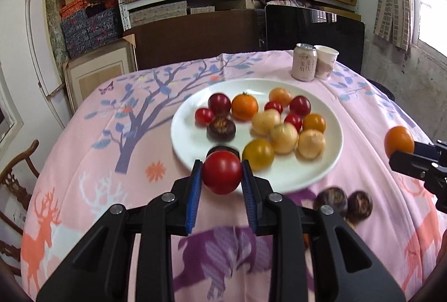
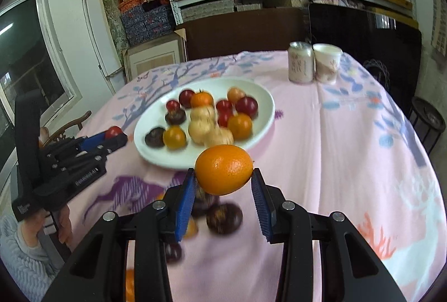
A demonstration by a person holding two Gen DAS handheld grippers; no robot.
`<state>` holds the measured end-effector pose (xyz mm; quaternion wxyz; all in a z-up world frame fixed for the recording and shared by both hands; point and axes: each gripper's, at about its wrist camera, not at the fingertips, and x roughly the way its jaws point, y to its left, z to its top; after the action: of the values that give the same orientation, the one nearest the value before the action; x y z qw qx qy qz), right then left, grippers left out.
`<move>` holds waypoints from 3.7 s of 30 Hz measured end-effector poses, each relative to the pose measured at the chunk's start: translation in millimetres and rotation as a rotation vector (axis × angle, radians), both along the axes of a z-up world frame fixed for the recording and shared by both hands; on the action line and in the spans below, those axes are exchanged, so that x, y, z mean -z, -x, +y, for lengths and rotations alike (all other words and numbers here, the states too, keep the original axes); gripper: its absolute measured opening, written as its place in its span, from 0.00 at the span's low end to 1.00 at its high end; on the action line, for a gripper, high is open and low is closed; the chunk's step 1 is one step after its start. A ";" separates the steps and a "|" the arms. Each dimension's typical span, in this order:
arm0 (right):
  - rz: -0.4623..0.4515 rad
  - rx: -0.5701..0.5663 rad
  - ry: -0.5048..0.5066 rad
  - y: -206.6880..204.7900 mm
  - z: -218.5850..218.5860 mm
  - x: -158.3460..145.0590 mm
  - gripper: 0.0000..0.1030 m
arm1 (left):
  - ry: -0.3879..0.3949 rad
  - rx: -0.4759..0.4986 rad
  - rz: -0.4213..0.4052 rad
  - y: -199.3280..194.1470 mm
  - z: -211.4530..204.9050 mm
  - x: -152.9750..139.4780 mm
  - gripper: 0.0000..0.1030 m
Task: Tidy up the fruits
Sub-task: 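Carry the tomato and orange onto the white plate and open both grippers, then move both open grippers back toward the fruit pile, then grasp a small orange mandarin with the left gripper, then grasp a small yellow fruit with the right gripper while the left holds the mandarin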
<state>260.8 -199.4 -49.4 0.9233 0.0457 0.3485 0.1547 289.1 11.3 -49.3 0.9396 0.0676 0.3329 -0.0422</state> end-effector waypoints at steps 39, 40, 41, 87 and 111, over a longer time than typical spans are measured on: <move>0.007 0.128 -0.201 8.0 -43.9 27.3 0.76 | 0.024 0.095 0.119 25.6 -21.3 43.8 0.69; 0.013 0.131 -0.211 9.4 -46.3 28.7 0.76 | 0.027 0.100 0.119 28.3 -22.8 44.1 0.69; 0.018 0.132 -0.216 9.8 -47.4 29.6 0.76 | 0.030 0.107 0.115 31.8 -24.7 44.2 0.69; 0.039 0.115 -0.236 12.4 -49.1 29.6 0.76 | 0.075 0.109 0.206 53.8 -1.7 60.7 0.37; 0.162 -0.077 -0.086 34.6 13.2 68.0 0.39 | 0.069 0.103 0.241 49.2 -3.6 66.3 0.37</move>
<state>226.2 -186.2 -117.3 0.8827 0.0842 0.4164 0.2008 239.9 7.7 -115.6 0.8911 0.0466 0.4379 -0.1095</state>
